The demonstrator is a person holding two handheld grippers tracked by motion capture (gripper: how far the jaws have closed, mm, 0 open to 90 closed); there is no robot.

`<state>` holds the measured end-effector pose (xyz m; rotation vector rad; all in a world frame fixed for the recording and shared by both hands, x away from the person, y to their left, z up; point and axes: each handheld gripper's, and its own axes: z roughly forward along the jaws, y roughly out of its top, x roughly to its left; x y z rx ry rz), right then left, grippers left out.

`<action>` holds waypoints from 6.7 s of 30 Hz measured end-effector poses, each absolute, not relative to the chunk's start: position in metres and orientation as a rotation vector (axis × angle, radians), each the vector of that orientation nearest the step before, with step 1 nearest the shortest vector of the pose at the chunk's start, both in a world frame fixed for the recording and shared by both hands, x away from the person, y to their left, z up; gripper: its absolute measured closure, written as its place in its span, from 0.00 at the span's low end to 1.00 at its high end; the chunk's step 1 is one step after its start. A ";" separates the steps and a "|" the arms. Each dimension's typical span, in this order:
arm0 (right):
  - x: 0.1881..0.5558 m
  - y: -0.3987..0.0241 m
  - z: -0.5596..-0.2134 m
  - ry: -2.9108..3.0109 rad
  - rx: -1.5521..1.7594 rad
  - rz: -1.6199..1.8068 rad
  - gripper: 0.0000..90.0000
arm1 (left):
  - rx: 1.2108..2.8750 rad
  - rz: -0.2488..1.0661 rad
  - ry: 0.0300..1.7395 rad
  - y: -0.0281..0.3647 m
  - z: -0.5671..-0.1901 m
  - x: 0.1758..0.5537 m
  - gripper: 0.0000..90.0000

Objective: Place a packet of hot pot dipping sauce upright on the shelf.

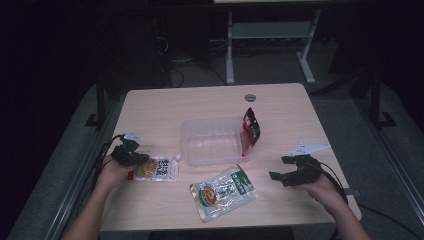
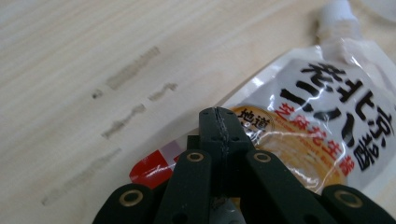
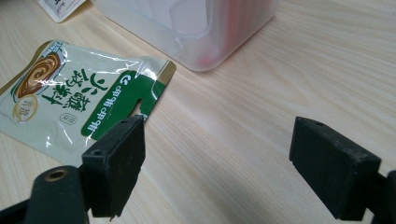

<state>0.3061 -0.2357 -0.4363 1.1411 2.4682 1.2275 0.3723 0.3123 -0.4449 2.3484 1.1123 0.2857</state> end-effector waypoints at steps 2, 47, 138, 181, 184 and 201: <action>0.306 -0.236 -0.437 2.469 1.134 1.224 0.20 | 2.347 0.274 1.095 0.312 -0.445 0.366 1.00; 0.305 -0.233 -0.435 2.478 1.120 1.225 0.20 | 2.370 0.211 1.029 0.306 -0.443 0.279 1.00; 0.335 0.048 -0.463 3.121 0.702 1.250 0.48 | 2.348 0.163 1.075 0.330 -0.447 0.245 1.00; 0.323 0.050 -0.426 3.052 0.380 1.793 1.00 | 2.329 0.122 0.952 0.309 -0.437 0.250 1.00; 0.323 0.045 -0.419 3.017 0.364 1.832 1.00 | 2.324 0.120 0.914 0.298 -0.433 0.252 1.00; 0.326 0.001 -0.383 2.853 0.376 1.950 1.00 | 2.245 0.118 0.863 0.267 -0.420 0.257 1.00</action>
